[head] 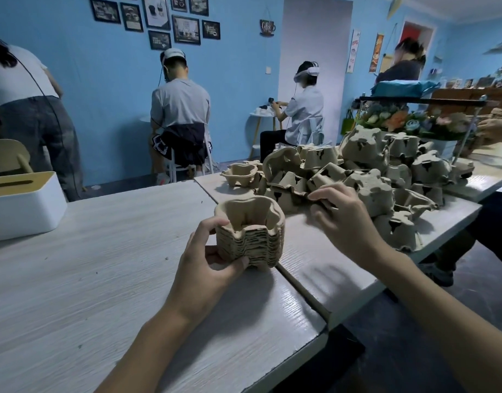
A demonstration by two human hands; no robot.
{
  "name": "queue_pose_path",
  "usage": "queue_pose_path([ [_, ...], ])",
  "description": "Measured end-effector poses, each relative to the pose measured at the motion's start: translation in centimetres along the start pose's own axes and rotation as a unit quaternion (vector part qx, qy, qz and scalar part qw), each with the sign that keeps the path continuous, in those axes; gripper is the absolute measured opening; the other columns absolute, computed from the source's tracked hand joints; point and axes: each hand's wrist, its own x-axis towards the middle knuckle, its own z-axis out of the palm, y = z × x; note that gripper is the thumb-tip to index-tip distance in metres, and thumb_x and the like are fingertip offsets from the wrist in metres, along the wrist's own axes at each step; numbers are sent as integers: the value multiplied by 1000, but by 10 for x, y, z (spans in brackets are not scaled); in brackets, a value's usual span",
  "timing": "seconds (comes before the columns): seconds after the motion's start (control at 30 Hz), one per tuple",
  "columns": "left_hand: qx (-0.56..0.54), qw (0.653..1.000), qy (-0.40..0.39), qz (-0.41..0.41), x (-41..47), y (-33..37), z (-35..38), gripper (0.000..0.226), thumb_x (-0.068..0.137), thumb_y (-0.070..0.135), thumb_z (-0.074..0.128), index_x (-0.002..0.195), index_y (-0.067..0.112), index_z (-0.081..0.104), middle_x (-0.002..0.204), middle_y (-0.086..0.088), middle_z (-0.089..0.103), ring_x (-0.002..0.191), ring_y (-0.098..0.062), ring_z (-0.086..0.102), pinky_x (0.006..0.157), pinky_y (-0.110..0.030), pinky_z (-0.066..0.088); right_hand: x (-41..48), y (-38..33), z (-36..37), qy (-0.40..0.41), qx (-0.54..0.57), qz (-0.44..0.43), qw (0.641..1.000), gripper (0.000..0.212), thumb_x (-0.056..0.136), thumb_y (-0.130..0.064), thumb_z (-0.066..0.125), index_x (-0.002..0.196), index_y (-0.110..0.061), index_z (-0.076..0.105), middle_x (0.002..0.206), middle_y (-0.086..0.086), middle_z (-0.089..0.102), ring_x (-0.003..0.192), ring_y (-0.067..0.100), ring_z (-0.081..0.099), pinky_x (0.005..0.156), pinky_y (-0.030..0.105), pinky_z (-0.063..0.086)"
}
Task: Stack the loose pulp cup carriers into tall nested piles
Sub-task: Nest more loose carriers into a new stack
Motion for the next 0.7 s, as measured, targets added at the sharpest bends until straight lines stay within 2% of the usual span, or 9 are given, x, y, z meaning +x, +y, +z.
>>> queue_pose_path([
  [0.03,-8,1000,4,0,1,1,1,61,75,9,85,119,37,54,126,10,58,95,-21,70,78,-29,59,0,8,-6,3,-19,13,1000,22,84,-6,69,105,-10,71,111,7,64,109,28,55,95,51,47],
  [0.1,-22,1000,2,1,6,6,6,61,75,7,85,119,37,54,126,8,58,95,-23,70,77,-28,58,2,19,-19,21,-63,35,997,23,83,-7,71,105,-12,71,112,8,63,108,31,54,93,56,45],
  [0.23,-26,999,-16,23,33,17,31,62,75,7,85,117,39,54,126,3,57,90,-22,70,75,-29,58,14,40,-41,57,-135,97,984,20,84,-16,72,104,-17,69,116,10,57,114,33,46,95,49,36],
  [0.33,-43,998,-35,31,61,19,61,63,74,7,86,117,39,53,124,0,59,89,-21,70,75,-34,59,27,61,-47,53,-171,138,974,34,85,-29,70,117,-18,65,122,10,51,119,32,42,97,48,34],
  [0.37,-44,998,-45,30,69,19,72,63,74,7,86,116,40,53,124,0,59,89,-20,70,75,-32,59,31,67,-49,51,-171,147,973,38,84,-34,69,119,-19,63,123,10,50,120,31,41,97,48,34],
  [0.47,-79,995,-69,3,81,16,101,65,74,3,86,119,39,55,125,-1,58,96,-20,70,78,-24,58,43,74,-56,37,-181,175,967,50,81,-44,68,124,-21,58,125,10,47,120,30,41,98,50,36],
  [0.6,-76,994,-70,-38,75,13,122,70,75,7,86,129,37,52,127,1,58,104,-19,67,90,-40,59,46,74,-59,-14,-194,221,956,67,79,-58,66,133,-24,45,121,8,43,118,26,39,102,52,33],
  [0.7,-56,997,-45,-30,71,16,129,67,75,9,86,126,38,53,128,7,56,100,-20,68,87,-39,59,49,74,-55,-39,-206,224,952,67,80,-55,64,134,-24,38,118,10,42,116,28,40,99,50,33],
])
